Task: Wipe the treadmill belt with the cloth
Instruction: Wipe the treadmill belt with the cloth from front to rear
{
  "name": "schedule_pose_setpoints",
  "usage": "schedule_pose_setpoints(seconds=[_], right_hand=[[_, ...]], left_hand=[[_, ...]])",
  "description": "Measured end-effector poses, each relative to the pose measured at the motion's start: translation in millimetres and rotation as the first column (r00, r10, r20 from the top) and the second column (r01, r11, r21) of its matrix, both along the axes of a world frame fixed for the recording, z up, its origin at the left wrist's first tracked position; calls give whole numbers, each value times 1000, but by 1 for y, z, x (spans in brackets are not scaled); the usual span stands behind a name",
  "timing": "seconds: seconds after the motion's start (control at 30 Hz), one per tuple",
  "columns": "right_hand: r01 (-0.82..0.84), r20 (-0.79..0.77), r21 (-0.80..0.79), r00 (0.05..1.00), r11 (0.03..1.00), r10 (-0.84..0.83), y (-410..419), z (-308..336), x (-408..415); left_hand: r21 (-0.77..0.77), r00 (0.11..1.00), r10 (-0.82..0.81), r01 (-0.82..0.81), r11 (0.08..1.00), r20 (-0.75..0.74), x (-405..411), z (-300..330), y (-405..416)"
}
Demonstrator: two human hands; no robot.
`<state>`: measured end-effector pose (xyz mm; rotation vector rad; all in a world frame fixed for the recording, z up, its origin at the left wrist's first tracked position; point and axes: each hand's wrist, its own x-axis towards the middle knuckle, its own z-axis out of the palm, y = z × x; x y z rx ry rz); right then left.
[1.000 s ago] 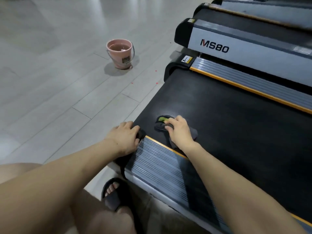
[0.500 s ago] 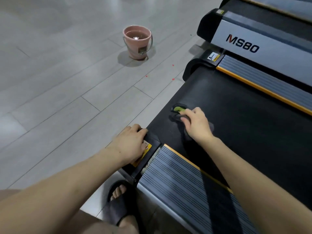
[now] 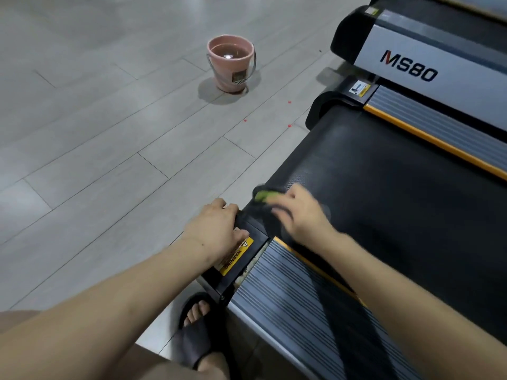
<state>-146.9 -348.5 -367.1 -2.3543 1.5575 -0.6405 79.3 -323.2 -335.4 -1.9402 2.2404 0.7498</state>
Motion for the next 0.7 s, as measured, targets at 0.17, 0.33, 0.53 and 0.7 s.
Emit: schedule_pose_setpoints(seconds=[0.17,0.33,0.53,0.7], right_hand=[[-150,-86,-16,985,989,148,-18,1,-13],[214,-26,-5,977,977,-214,-49,3,-5],[-176,-62,56,982,983,179,19,3,-11],[63,1,32,998,997,-63,-32,0,2]], left_hand=[[52,997,63,-65,997,46,0,1,1],[36,997,70,-71,997,33,-2,0,5],[72,996,81,-84,994,47,-7,1,5],[95,994,96,-100,990,43,-11,4,4]])
